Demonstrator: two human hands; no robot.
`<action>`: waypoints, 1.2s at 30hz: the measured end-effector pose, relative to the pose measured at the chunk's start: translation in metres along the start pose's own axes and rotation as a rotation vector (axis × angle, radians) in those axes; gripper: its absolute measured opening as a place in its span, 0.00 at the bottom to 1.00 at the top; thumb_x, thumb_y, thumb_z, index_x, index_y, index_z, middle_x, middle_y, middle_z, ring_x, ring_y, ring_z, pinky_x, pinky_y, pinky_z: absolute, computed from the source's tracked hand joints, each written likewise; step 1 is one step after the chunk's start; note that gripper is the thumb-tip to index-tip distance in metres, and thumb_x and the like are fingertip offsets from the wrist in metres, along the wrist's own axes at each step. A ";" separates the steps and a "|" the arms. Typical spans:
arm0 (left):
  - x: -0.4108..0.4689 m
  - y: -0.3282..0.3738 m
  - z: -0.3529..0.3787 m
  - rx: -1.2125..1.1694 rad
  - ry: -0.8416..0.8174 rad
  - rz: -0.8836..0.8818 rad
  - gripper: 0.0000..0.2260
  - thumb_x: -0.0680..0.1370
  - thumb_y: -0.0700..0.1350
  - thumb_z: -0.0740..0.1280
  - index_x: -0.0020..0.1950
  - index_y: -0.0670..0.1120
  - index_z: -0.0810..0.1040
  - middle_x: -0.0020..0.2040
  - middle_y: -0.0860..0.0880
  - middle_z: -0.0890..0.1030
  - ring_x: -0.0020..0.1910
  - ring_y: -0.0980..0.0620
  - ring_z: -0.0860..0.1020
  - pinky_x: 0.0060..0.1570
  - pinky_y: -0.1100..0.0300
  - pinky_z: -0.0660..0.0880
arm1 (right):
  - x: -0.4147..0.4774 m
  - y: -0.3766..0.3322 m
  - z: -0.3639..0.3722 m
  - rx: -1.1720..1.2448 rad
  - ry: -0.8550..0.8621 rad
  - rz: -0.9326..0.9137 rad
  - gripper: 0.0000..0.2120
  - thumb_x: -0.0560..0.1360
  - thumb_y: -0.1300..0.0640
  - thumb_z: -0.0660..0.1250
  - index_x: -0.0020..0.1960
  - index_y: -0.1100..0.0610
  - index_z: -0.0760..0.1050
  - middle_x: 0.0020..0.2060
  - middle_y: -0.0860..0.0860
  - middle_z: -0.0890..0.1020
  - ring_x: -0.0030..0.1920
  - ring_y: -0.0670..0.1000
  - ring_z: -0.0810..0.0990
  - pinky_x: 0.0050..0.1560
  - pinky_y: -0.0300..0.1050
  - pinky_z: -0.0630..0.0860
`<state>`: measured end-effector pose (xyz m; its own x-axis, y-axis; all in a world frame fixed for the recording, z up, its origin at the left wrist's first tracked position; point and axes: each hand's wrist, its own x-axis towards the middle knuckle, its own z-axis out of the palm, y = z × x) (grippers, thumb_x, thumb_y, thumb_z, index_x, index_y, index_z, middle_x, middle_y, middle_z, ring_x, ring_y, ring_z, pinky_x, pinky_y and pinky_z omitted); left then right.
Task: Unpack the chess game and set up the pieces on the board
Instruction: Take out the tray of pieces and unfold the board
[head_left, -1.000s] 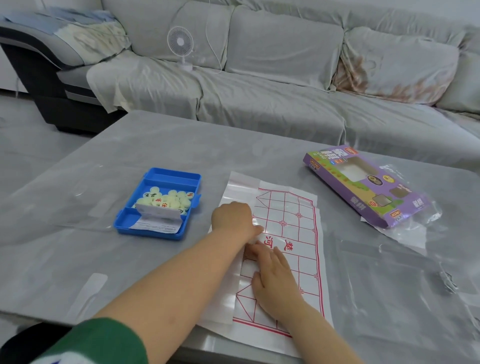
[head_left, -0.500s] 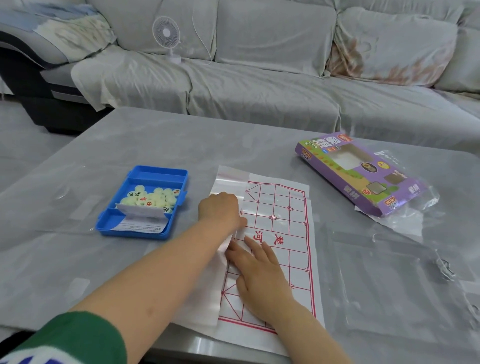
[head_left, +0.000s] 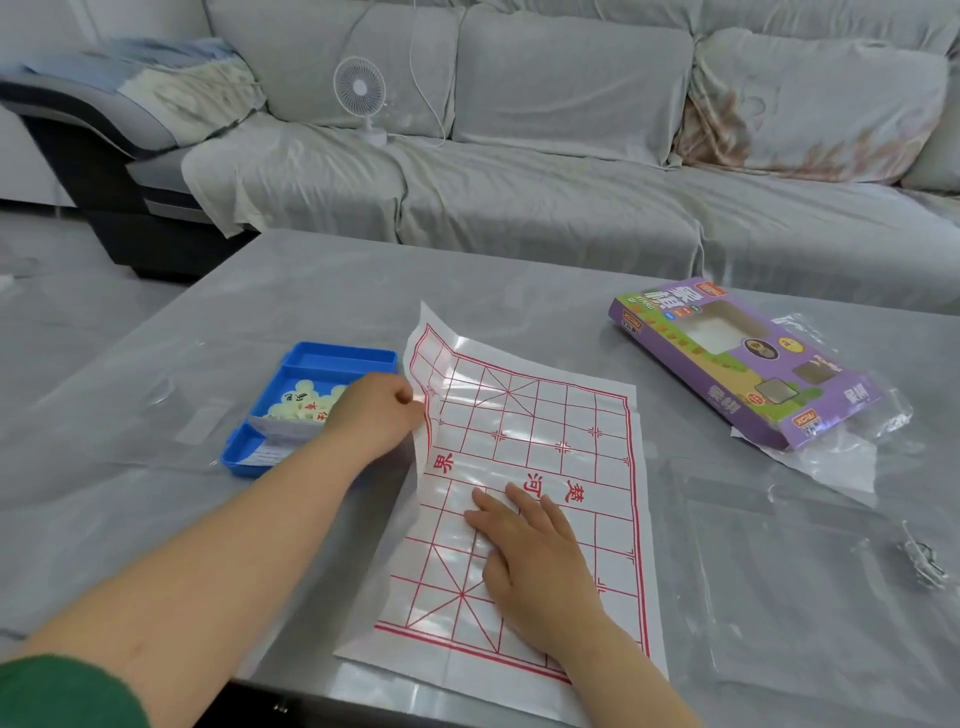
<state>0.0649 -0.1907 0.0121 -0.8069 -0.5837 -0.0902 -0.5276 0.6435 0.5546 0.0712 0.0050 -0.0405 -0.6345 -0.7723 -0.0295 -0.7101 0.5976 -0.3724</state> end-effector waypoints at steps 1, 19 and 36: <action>-0.001 -0.007 -0.003 0.022 0.019 -0.006 0.10 0.77 0.46 0.61 0.42 0.42 0.76 0.39 0.48 0.77 0.37 0.53 0.73 0.31 0.65 0.65 | 0.000 0.002 0.000 0.013 0.005 0.001 0.41 0.60 0.43 0.30 0.69 0.43 0.62 0.72 0.37 0.57 0.74 0.44 0.47 0.62 0.34 0.26; -0.033 -0.126 -0.033 0.285 0.373 0.541 0.25 0.64 0.60 0.61 0.56 0.47 0.72 0.52 0.45 0.81 0.54 0.53 0.69 0.64 0.61 0.53 | 0.057 -0.044 0.001 -0.162 -0.214 0.016 0.39 0.68 0.29 0.37 0.74 0.46 0.39 0.75 0.44 0.43 0.75 0.48 0.40 0.71 0.46 0.35; 0.003 -0.158 -0.050 0.392 0.272 0.361 0.05 0.69 0.39 0.73 0.44 0.41 0.83 0.44 0.45 0.84 0.45 0.45 0.81 0.51 0.52 0.72 | 0.081 -0.063 -0.003 -0.233 -0.323 0.061 0.33 0.71 0.30 0.47 0.73 0.39 0.44 0.75 0.47 0.38 0.75 0.54 0.38 0.70 0.63 0.37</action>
<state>0.1591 -0.3184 -0.0344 -0.8839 -0.3666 0.2905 -0.3330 0.9294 0.1593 0.0637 -0.0950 -0.0167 -0.5754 -0.7396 -0.3491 -0.7478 0.6487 -0.1417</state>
